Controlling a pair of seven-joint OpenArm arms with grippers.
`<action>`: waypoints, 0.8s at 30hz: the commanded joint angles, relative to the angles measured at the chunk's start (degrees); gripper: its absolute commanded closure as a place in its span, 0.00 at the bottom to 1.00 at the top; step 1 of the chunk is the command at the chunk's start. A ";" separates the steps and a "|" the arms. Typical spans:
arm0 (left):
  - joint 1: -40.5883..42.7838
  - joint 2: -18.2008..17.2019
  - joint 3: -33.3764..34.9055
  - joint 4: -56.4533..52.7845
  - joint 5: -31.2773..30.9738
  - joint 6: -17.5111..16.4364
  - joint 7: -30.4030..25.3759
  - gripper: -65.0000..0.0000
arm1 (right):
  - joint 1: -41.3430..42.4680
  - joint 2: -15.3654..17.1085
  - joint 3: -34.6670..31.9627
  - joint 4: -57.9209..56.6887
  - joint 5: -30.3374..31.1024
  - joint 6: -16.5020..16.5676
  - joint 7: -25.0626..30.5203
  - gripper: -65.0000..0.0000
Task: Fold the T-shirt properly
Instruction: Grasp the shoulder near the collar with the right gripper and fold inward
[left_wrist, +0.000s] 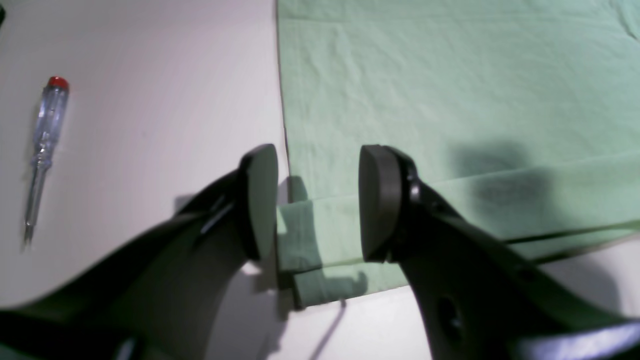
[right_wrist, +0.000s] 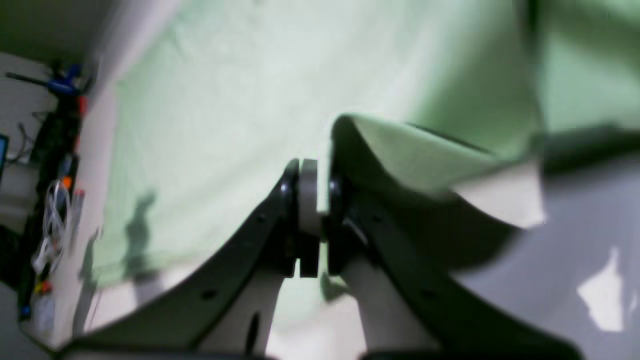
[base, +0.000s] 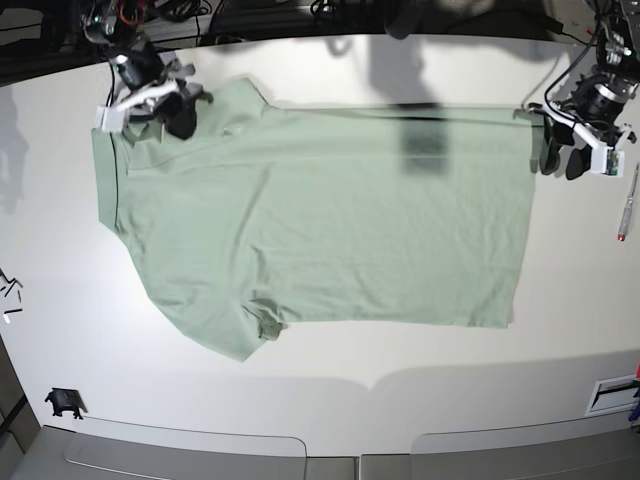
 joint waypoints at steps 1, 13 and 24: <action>-0.11 -0.79 -0.44 1.03 -0.72 -0.17 -1.55 0.62 | 1.99 0.61 0.22 0.92 0.57 0.81 1.44 1.00; -0.11 -0.79 -0.44 1.03 -0.72 -0.17 -1.75 0.62 | 14.86 0.61 -13.25 0.83 -22.23 0.74 10.34 1.00; -0.11 -0.79 -0.44 1.03 -0.72 -0.17 -1.66 0.62 | 16.41 0.66 -16.09 0.83 -31.50 -3.39 14.86 0.69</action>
